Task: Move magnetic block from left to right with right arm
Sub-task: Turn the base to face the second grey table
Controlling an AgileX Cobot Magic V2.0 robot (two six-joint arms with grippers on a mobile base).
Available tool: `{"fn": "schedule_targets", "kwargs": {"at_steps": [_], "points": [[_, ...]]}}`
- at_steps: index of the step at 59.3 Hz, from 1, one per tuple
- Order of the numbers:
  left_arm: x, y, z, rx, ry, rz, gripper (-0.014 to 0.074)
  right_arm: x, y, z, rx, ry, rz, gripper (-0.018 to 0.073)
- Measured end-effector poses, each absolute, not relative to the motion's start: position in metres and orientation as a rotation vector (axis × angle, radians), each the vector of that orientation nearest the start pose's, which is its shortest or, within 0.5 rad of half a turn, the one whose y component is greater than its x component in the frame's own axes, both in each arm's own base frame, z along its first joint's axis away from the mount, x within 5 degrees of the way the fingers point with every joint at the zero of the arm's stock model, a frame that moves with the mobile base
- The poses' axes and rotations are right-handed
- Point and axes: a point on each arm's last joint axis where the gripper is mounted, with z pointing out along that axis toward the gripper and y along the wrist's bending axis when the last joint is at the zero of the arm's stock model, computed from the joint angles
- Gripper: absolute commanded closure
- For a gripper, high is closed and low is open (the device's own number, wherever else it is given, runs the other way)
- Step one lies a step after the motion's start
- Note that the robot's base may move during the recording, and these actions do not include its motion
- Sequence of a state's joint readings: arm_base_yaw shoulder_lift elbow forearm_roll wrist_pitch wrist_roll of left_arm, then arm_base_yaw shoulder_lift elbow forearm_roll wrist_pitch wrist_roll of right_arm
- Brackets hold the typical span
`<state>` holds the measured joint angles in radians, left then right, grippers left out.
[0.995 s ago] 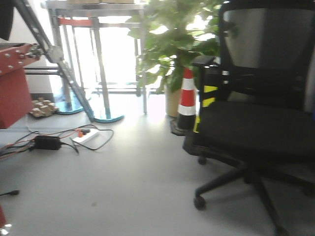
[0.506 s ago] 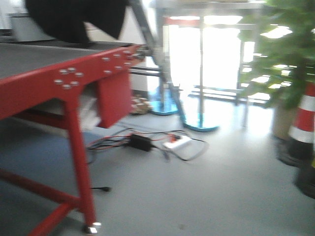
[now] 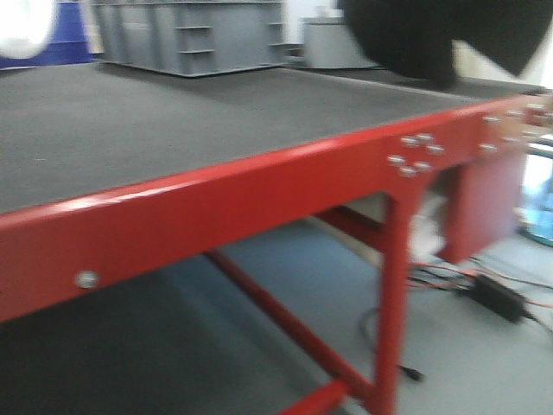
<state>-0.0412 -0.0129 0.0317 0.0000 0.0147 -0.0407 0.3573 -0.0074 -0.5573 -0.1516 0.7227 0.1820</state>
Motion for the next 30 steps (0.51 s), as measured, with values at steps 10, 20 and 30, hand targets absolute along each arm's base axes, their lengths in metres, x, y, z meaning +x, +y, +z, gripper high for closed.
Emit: {"fn": "schedule_targets", "kwargs": {"at_steps": [10,20,30], "points": [[0.0566,-0.0023,0.2019,0.0,1.517,-0.066,0.0713,-0.0028,-0.0107,0.3232,-0.16,1.633,0.244,0.0343],[0.0566,-0.0023,0.2019,0.0,1.517,-0.066,0.0713,-0.0028,-0.0107,0.3232,-0.16,1.633,0.244,0.0343],[0.0566,-0.0023,0.2019,0.0,1.517,-0.066,0.0713,-0.0028,-0.0107,0.3232,-0.16,1.633,0.244,0.0343]]}}
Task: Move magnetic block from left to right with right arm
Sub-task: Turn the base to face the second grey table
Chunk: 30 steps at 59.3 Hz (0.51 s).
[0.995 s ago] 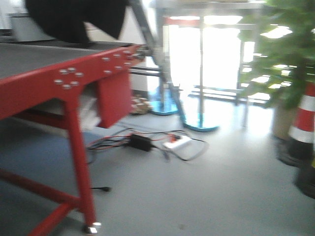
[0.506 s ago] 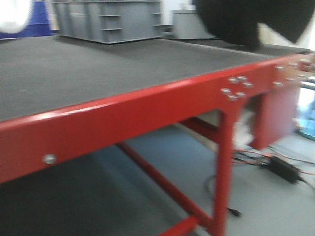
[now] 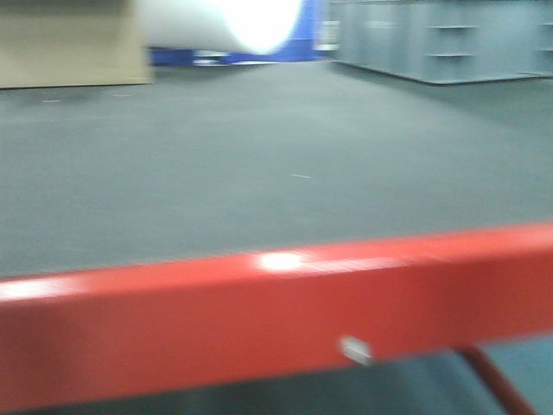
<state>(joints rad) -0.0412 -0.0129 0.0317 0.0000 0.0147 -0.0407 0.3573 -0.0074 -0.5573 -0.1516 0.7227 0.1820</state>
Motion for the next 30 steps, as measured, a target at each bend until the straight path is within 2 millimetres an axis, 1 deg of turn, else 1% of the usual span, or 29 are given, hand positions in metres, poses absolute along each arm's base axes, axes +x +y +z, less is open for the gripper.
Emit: {"fn": "schedule_targets", "kwargs": {"at_steps": [30], "points": [[0.0566,-0.0023,0.2019,0.0,1.517,-0.066,0.0713,-0.0027,-0.0107,0.3232,-0.162,1.633,0.245,0.0343]]}}
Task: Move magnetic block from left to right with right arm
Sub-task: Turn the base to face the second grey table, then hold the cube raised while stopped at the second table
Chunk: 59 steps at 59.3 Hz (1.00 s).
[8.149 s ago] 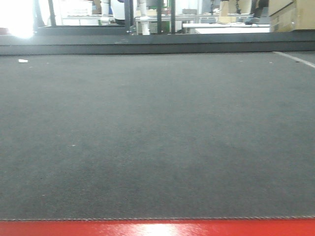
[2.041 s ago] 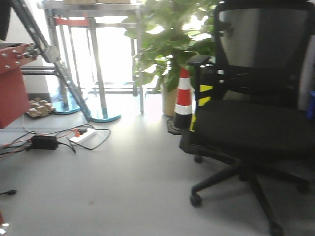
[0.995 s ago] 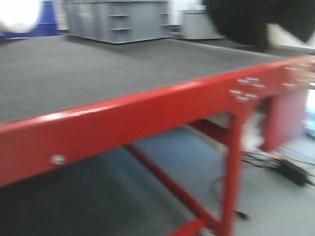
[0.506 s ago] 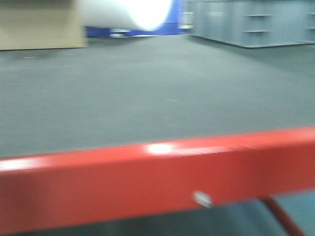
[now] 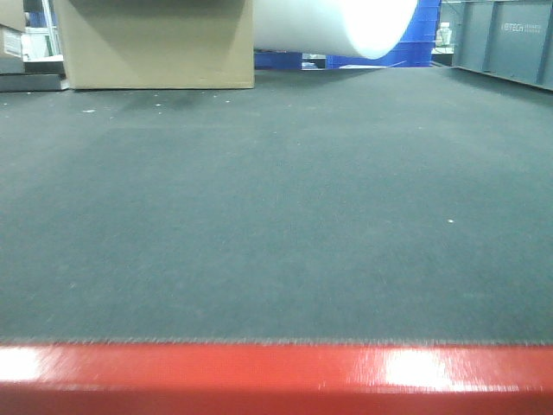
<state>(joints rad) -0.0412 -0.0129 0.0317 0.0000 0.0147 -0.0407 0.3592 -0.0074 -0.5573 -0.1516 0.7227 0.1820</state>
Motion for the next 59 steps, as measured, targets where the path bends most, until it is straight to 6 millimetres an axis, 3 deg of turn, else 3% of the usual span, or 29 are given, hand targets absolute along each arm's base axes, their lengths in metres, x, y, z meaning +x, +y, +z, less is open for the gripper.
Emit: {"fn": "schedule_targets", "kwargs": {"at_steps": [59], "points": [[0.0566,-0.0023,0.202,0.0,1.516,-0.066,0.0713,-0.0027,-0.0108,0.3232,-0.163,1.633,0.246,0.0343]]}}
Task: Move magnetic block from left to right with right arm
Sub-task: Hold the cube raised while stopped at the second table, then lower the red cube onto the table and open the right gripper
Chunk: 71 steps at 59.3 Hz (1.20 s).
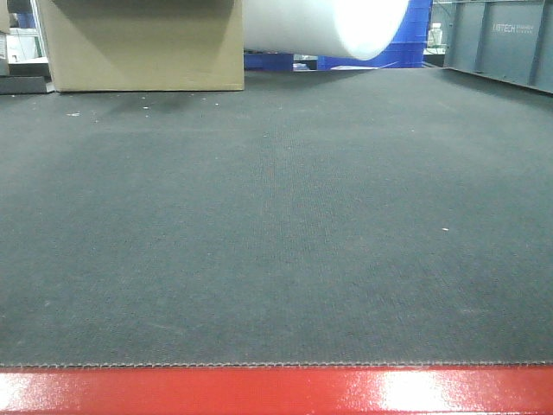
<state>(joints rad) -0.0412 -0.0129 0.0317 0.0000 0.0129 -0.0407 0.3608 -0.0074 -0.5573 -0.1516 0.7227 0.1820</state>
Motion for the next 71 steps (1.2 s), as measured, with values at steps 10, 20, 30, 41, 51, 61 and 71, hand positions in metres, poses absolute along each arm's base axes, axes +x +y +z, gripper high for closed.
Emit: {"fn": "schedule_targets", "kwargs": {"at_steps": [10,20,30,41,51,61,71], "points": [[0.057,-0.002,0.202,0.0,1.516,-0.066,0.0713,-0.001,-0.009,0.324,-0.163,1.647,0.271,0.0343],[0.057,-0.002,0.202,0.0,1.516,-0.066,0.0713,0.022,0.001,0.339,-0.201,1.732,0.25,0.0343],[0.057,-0.002,0.202,0.0,1.516,-0.066,0.0713,0.072,0.024,0.36,-0.309,1.85,0.225,0.0343],[0.057,-0.002,0.202,0.0,1.516,-0.066,0.0713,0.138,0.057,0.371,-0.421,1.986,0.259,0.0343],[0.057,-0.002,0.202,0.0,1.516,-0.066,0.0713,0.195,0.096,0.367,-0.588,2.07,0.273,0.0343],[0.057,-0.002,0.202,0.0,1.516,-0.066,0.0713,0.247,0.146,0.348,-0.717,2.153,0.304,0.0343],[0.057,-0.002,0.202,0.0,1.516,-0.066,0.0713,0.298,0.186,0.307,-0.766,2.273,0.318,0.0343]]}}
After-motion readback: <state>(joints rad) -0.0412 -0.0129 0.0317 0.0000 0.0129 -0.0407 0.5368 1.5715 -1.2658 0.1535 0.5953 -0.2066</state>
